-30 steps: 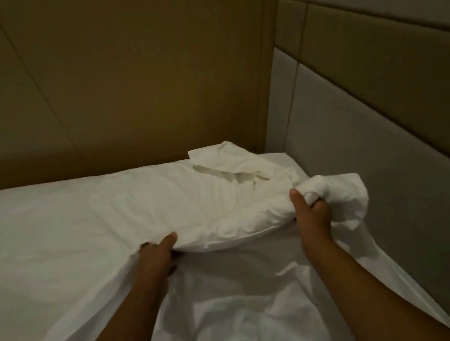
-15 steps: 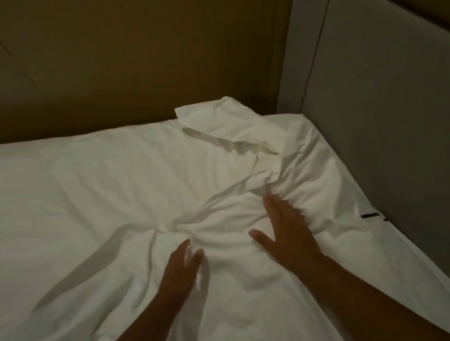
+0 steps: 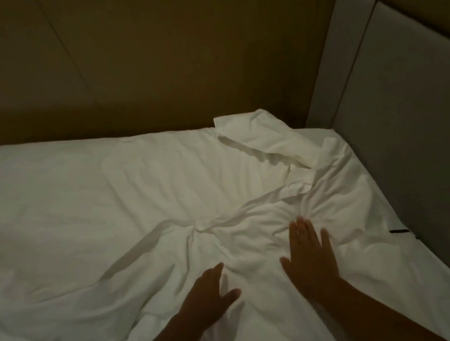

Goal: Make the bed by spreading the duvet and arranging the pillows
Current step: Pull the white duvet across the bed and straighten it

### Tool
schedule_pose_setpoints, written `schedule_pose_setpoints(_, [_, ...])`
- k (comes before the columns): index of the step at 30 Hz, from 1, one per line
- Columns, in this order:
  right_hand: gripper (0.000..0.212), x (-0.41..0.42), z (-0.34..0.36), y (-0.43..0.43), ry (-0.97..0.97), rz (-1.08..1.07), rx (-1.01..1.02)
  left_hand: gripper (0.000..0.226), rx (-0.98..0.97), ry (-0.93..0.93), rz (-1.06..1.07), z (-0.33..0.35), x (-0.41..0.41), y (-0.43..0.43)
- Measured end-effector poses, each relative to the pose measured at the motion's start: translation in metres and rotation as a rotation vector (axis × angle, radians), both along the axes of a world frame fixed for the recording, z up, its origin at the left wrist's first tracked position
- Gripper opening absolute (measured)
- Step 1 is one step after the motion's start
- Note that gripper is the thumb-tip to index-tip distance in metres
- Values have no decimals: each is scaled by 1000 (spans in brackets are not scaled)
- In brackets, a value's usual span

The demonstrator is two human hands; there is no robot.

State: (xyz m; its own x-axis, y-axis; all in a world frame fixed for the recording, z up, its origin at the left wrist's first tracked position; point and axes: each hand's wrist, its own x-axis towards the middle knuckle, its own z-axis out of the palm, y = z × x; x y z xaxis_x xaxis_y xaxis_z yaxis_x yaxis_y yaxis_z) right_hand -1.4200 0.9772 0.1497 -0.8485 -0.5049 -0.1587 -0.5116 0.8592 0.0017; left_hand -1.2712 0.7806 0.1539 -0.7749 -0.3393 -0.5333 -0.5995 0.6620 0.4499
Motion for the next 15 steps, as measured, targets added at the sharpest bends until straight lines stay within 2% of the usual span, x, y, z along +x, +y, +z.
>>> schedule_pose_setpoints(2, [91,23,24,-3,-79,5,8,106,-43,24,-23,28,14,-6])
schedule_pose_setpoints(5, [77,64,65,-4,-201,20,-13,85,-100,55,-84,70,45,-14])
schedule_pose_setpoints(8, [72,119,115,-1,-296,-11,-59,79,-142,80,-135,115,92,-17])
schedule_pose_setpoints(15, [67,274,207,20,-381,-72,-108,69,-223,198,-256,192,239,-25])
